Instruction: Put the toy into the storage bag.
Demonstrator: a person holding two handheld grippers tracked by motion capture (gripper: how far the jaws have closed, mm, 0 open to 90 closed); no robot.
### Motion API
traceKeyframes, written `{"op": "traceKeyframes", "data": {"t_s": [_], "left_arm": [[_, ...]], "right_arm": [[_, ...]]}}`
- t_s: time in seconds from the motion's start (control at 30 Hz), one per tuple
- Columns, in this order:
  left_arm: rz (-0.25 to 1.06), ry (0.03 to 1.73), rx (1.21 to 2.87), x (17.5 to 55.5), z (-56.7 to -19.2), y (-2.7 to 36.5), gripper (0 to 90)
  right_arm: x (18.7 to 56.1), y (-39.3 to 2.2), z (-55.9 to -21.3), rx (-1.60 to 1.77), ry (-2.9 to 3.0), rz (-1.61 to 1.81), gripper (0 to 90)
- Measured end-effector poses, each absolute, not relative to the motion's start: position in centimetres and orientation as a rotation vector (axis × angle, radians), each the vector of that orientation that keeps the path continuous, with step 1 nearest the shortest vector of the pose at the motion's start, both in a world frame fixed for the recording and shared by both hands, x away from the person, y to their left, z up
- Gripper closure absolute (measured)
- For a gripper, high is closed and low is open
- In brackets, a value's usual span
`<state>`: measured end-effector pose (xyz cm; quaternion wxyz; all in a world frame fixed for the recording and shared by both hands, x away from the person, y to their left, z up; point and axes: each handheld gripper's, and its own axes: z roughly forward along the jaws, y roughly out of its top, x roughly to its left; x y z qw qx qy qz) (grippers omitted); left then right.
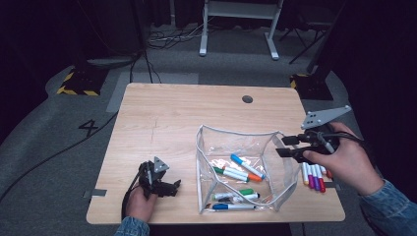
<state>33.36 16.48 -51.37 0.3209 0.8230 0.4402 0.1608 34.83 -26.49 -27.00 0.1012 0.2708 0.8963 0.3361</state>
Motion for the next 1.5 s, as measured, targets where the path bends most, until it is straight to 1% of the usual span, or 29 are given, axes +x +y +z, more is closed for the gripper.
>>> {"op": "traceKeyframes", "data": {"t_s": [0.23,0.4,0.6,1.0,1.2,1.5], "left_arm": [[0.423,1.157,2.162,33.4,-51.4,16.5,0.0],[0.428,1.158,2.155,33.3,-51.4,16.4,0.0],[0.427,1.158,2.155,33.3,-51.4,16.4,0.0],[0.427,1.158,2.155,33.3,-51.4,16.4,0.0],[0.427,1.158,2.155,33.3,-51.4,16.4,0.0],[0.428,1.157,2.155,33.3,-51.4,16.4,0.0]], "right_arm": [[34.9,-30.6,-27.0,0.941,2.574,0.99,56.6],[35.3,-33.2,-28.2,1.055,2.521,0.985,57.5],[36.3,-35.1,-31.7,1.162,2.49,0.906,57.6],[38.6,-38.0,-41.1,1.38,2.479,0.806,58.0],[39.3,-38.7,-43.9,1.424,2.474,0.75,57.9],[40.2,-38.8,-46.0,1.455,2.466,0.729,57.3]]}}
